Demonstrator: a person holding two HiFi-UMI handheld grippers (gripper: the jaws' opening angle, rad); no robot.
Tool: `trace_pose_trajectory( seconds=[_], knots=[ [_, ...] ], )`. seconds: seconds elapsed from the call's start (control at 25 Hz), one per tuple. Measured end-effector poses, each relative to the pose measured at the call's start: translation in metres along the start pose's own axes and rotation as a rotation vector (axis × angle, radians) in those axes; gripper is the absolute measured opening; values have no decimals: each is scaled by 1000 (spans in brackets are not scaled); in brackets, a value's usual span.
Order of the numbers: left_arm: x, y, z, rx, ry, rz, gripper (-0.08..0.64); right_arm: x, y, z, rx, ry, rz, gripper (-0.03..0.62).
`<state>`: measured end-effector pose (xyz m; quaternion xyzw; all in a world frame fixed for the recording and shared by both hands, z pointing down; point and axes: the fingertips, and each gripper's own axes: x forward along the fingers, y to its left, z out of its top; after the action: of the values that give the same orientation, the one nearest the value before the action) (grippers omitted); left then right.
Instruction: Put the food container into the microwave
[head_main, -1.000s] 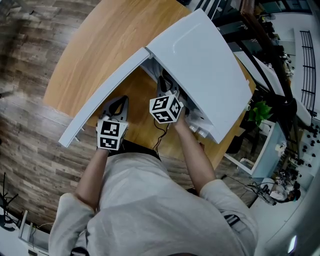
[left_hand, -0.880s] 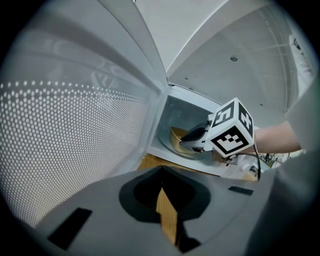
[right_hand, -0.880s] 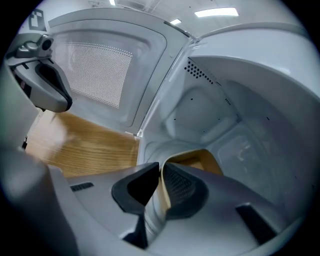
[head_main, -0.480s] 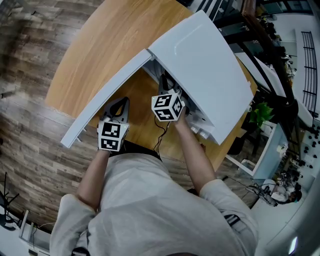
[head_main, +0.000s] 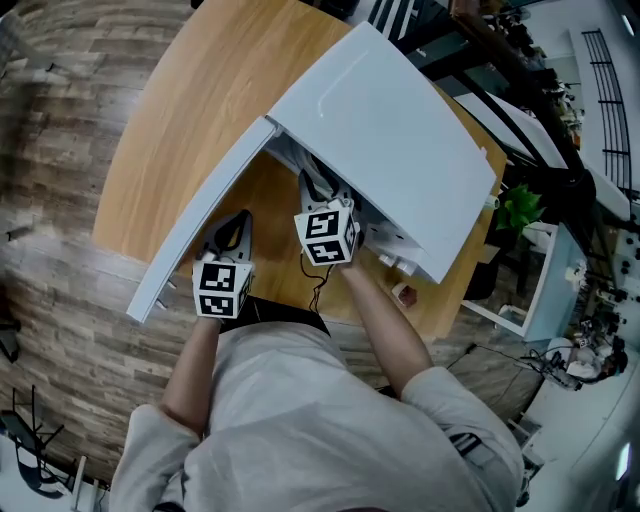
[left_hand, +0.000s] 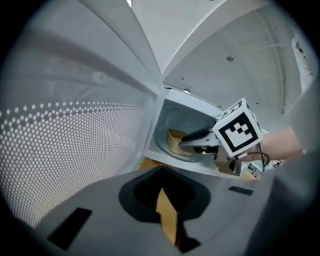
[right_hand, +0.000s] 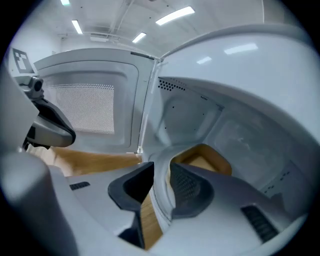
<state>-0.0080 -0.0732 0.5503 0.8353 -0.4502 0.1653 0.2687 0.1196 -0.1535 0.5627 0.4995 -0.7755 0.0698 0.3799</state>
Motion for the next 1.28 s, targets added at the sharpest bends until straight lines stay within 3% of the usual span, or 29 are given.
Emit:
trace_pose_trajectory(
  seconds=[0.24,0.4,0.64,0.92,1.28],
  knots=[
    [9,-11,2,31,26,-70,12,-26,20,-4,48,-21,5,77],
    [14,-25,2,60,49,-132,12,-43,29,-20,97,0,-13,5],
    [19,-55,14,139,50,-227,12,-73,31,-45,190,10,-68,5],
    [27,-89,2,217,92,-331,12,-106,24,-85,327,15,-141,5],
    [21,-122,3,246,97,-354,12,-142,23,-106,402,-22,-132,5]
  ],
)
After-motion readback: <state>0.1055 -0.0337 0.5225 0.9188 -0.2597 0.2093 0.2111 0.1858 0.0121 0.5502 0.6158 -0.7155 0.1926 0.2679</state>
